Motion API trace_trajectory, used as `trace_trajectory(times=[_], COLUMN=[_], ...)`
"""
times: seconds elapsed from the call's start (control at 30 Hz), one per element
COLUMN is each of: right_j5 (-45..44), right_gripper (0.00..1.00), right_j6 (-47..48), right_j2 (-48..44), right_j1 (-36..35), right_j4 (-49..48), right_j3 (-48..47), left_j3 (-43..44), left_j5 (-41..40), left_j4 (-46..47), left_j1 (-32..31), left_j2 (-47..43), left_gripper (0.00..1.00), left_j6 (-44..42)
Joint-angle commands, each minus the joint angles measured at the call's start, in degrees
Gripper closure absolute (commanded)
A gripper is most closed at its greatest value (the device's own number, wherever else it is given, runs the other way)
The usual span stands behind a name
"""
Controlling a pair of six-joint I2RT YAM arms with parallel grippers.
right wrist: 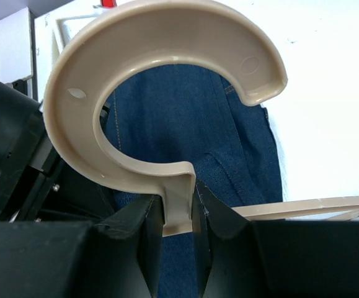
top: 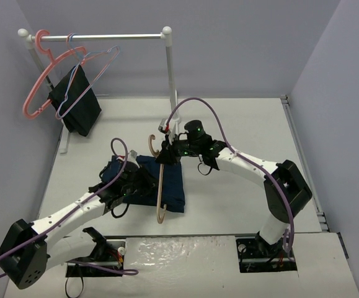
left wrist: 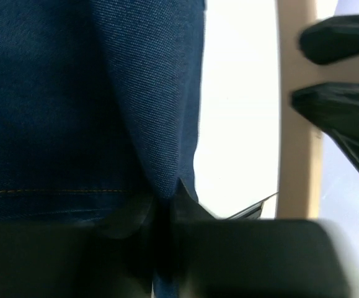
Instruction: Place the trousers on the hanger
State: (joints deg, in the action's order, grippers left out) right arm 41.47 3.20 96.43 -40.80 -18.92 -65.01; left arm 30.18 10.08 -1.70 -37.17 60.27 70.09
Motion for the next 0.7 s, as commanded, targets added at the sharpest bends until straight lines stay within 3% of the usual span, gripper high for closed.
trace_trajectory(times=[0.0,0.4,0.67], right_j5=[1.5,2.6,3.4], right_gripper=[1.00,1.00,1.00], right_j6=[-1.5,-4.7,-6.7], right_j2=[-6.1,-13.0,-14.3], right_j1=[0.6,1.2,1.5], right_j4=[-5.1,-12.1,-16.6], right_j3=[0.6,3.7,4.0], left_j3=[6.6,41.3,58.2], left_j5=[-1.7,-0.2,3.9], left_j4=[-1.1,-31.8,-40.8], left_j1=[-0.4,0.4,0.4], left_j2=[-3.8,1.3,8.5], left_gripper=[1.00,1.00,1.00], left_j6=[-3.8,-21.9,-25.5])
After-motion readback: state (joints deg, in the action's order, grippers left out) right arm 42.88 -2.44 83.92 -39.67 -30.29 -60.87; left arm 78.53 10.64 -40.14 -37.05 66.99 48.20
